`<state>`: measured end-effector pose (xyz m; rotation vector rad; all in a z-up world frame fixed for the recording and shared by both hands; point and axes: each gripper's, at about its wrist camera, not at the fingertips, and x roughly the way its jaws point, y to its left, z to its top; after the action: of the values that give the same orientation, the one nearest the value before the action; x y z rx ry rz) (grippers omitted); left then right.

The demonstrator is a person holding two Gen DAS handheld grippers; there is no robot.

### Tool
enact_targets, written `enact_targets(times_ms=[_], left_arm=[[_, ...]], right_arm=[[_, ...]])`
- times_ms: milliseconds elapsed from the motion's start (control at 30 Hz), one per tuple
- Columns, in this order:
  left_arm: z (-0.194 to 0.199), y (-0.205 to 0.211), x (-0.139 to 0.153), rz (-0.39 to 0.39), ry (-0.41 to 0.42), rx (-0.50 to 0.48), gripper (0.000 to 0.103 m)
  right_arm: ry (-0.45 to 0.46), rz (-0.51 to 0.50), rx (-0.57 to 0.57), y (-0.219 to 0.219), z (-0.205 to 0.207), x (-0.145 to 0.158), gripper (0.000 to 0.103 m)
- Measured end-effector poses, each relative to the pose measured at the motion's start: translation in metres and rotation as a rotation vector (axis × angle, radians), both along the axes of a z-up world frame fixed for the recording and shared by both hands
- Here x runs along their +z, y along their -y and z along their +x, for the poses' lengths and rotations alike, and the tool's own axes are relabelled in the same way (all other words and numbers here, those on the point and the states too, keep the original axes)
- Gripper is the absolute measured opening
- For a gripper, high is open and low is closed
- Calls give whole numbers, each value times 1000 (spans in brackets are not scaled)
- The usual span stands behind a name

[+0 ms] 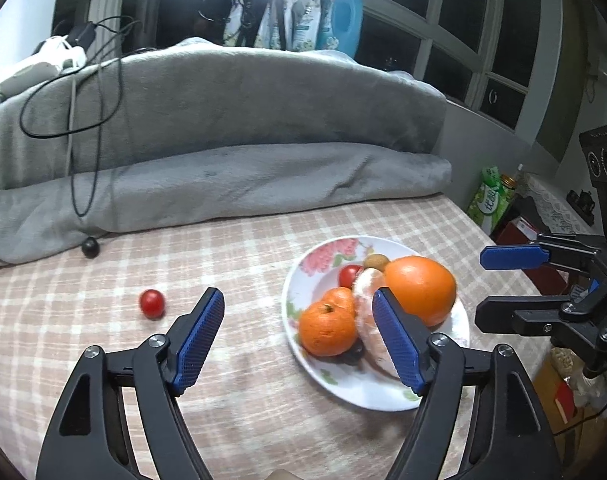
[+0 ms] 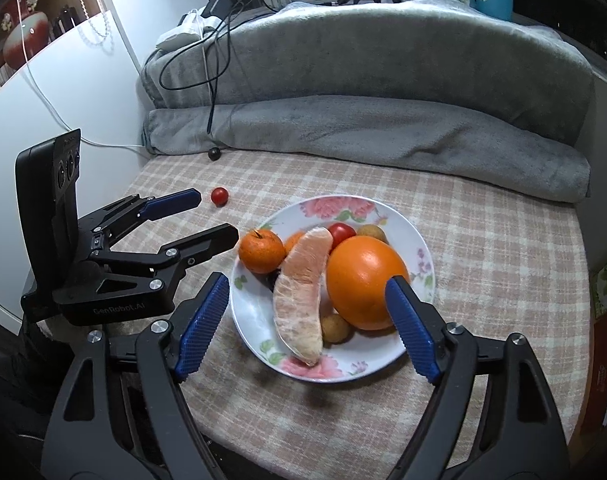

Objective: Organize fruits
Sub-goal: 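Move the left tool to the dark round fruit while the right tool moves to the cherry tomato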

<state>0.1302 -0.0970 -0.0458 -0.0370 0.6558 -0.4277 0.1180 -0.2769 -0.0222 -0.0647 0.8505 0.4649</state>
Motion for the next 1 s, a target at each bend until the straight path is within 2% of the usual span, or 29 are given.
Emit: enact_targets(times_ms=[233, 567, 900, 1000], left_arm=[[7, -26, 3, 31, 9, 41, 77], [27, -84, 3, 73, 2, 131, 77], [53, -141, -2, 51, -25, 211, 77], [64, -154, -5, 40, -33, 220, 76]], right_arm=[[12, 7, 27, -22, 9, 1, 83], [48, -5, 107, -74, 17, 3, 83], [53, -17, 150, -122, 36, -8, 83], [58, -55, 154, -137, 41, -13, 83]])
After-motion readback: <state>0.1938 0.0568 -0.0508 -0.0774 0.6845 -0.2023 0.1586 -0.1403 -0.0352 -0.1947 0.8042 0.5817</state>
